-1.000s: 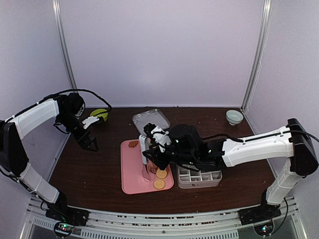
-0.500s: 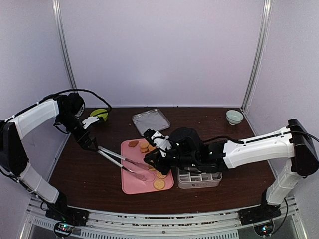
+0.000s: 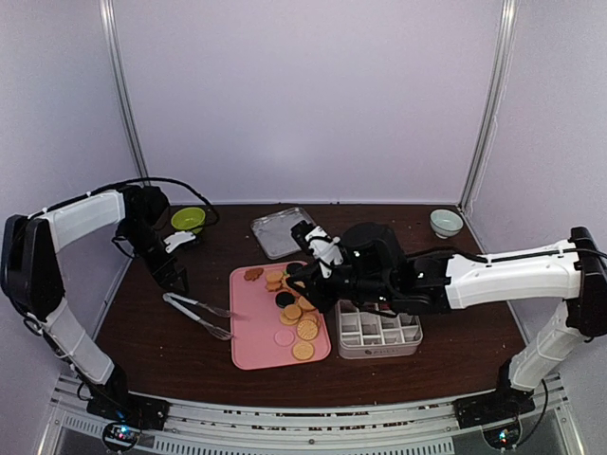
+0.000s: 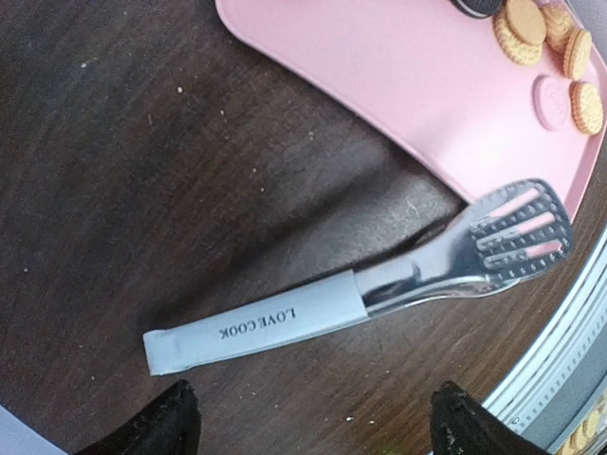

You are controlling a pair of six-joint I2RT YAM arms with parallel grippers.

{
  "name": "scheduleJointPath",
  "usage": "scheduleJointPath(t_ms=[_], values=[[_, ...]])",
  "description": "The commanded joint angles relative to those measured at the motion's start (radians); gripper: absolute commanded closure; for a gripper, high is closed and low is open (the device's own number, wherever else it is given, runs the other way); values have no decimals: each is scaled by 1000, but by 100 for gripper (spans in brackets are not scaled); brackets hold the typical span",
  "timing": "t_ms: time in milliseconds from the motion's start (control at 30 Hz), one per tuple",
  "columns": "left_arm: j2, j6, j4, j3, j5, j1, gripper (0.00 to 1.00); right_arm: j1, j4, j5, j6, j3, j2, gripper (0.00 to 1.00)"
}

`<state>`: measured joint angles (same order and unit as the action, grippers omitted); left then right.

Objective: Pack the cookies
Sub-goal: Adjust the clamp at the center of the board.

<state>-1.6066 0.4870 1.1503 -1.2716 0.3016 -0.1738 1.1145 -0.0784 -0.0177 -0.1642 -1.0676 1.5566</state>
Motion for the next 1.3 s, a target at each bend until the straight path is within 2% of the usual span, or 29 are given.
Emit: scheduleJointPath(t_ms=[0,300,467,667,833,1000,1167,1267], values=[[-79,80,-17,0,-39,4,15,-11,11,69,-36,62,-106,72],[-97,211,-15,64,-113,-62,17,-19,-13,126,-106,202,-241,74],[-84,272,-10,118,-172,-87,17,-21,-14,130,-117,212,-250,74],[-69,272,-60,192,-280,-95,21,-20,-13,119,-122,207,-240,75],[3,173,-117,210,-410,-60,19,-21,-13,114,-119,213,-242,76],[77,61,-97,235,-383,17,17,-20,-9,117,-104,204,-230,76],[95,45,-115,370,-425,21,16,-21,-12,117,-95,203,-223,76],[60,13,-117,375,-371,21,17,-21,-12,118,-91,204,-222,76]])
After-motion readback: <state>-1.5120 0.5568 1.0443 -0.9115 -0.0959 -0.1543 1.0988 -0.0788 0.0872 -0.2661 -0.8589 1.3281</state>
